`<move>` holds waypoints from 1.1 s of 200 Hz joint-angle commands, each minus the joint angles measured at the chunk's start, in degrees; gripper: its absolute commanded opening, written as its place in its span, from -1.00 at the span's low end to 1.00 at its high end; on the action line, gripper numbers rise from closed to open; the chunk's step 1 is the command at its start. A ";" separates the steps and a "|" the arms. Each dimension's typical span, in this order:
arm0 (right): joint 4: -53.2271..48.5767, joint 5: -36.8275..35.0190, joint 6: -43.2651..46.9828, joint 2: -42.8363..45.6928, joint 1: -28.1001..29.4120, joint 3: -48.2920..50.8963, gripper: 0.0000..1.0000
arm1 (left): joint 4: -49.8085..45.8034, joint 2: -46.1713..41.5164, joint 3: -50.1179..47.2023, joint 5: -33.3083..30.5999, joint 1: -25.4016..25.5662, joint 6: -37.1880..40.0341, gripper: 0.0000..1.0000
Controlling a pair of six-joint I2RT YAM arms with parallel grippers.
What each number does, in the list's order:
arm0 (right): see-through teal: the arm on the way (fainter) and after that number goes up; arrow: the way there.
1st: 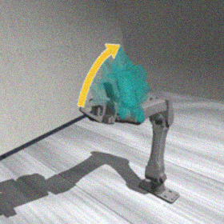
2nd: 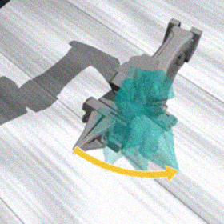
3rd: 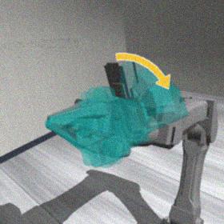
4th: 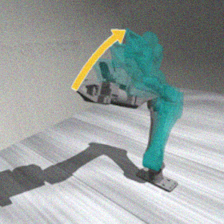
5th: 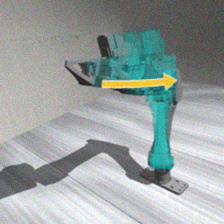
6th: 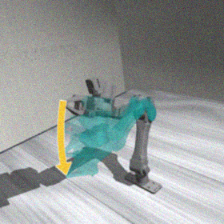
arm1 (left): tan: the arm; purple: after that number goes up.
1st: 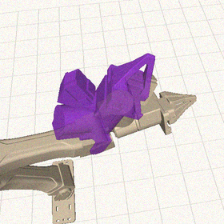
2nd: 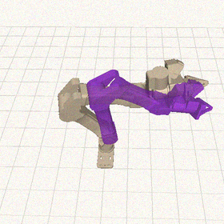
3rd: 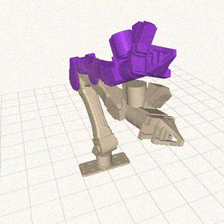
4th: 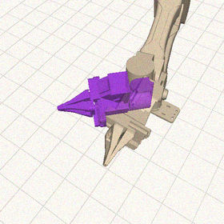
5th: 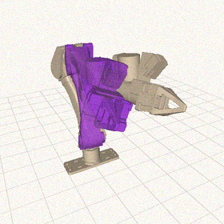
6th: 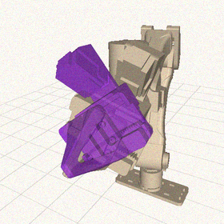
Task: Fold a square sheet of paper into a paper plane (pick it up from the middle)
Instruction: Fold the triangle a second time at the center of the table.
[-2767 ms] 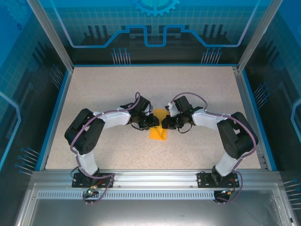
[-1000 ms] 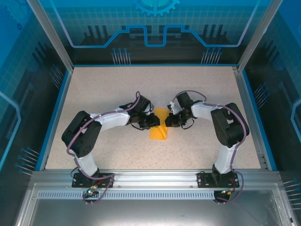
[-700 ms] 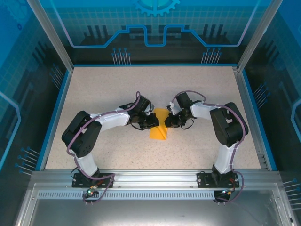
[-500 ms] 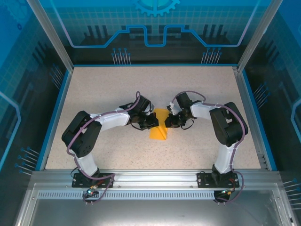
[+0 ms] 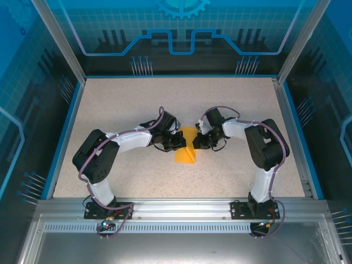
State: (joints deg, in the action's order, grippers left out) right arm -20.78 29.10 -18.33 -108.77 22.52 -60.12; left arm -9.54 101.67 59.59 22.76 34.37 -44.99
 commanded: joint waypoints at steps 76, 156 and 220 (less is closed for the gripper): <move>-1.29 -0.28 0.50 -1.63 0.45 -1.33 -0.76 | 3.60 4.24 2.37 3.67 0.49 -1.28 -1.00; -1.44 -0.54 0.53 -1.54 0.40 -1.14 -0.76 | 4.22 7.20 2.22 3.05 0.51 -0.99 -1.00; -1.89 0.77 0.50 0.26 0.42 -1.89 -0.75 | 4.10 7.84 1.05 2.16 0.50 -0.71 -1.00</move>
State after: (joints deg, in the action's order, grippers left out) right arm -21.19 29.21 -18.35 -109.10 22.52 -60.69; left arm -5.65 108.81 60.71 24.88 34.37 -45.15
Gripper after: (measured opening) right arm 0.124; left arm 0.058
